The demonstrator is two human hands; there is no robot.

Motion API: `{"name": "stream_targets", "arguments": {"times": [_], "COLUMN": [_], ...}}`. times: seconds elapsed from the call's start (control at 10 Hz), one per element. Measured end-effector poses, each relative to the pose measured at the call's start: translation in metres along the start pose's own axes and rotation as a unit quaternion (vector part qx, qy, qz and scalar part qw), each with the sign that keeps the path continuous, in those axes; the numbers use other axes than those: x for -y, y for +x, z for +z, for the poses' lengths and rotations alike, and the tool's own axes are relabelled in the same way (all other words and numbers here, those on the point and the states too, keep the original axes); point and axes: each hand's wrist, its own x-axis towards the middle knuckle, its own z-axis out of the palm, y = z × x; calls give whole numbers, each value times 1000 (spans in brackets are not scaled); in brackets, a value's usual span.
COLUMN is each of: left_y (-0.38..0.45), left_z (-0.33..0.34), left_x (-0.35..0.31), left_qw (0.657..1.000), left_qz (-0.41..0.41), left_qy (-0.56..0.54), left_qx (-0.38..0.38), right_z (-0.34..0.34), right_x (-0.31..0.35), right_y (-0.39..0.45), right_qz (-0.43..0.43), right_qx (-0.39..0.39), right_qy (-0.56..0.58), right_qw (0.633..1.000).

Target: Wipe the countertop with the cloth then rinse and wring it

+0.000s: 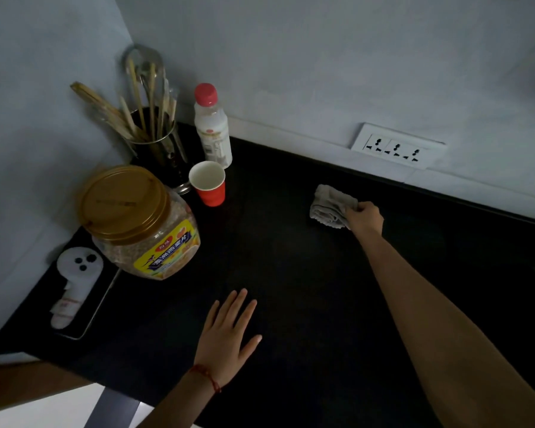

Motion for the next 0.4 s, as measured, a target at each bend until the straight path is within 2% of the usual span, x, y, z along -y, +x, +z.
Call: {"name": "stream_targets", "arguments": {"times": [0.2,0.3,0.4], "left_y": [1,3,3], "left_z": [0,-8,-30], "left_x": [1,2,6], "left_qw": [997,996,982], "left_qz": [-7,-8,-24], "left_qy": [-72,-80,-178], "left_qx": [26,46,51], "right_z": [-23,-54,-101], "right_x": [-7,-11,-20], "right_y": [-38,-70,-100], "right_qz": [10,10,-70], "right_qx": [-14,-63,-106], "right_qy": [60,81,231], "right_qw": [998,995,965]}}
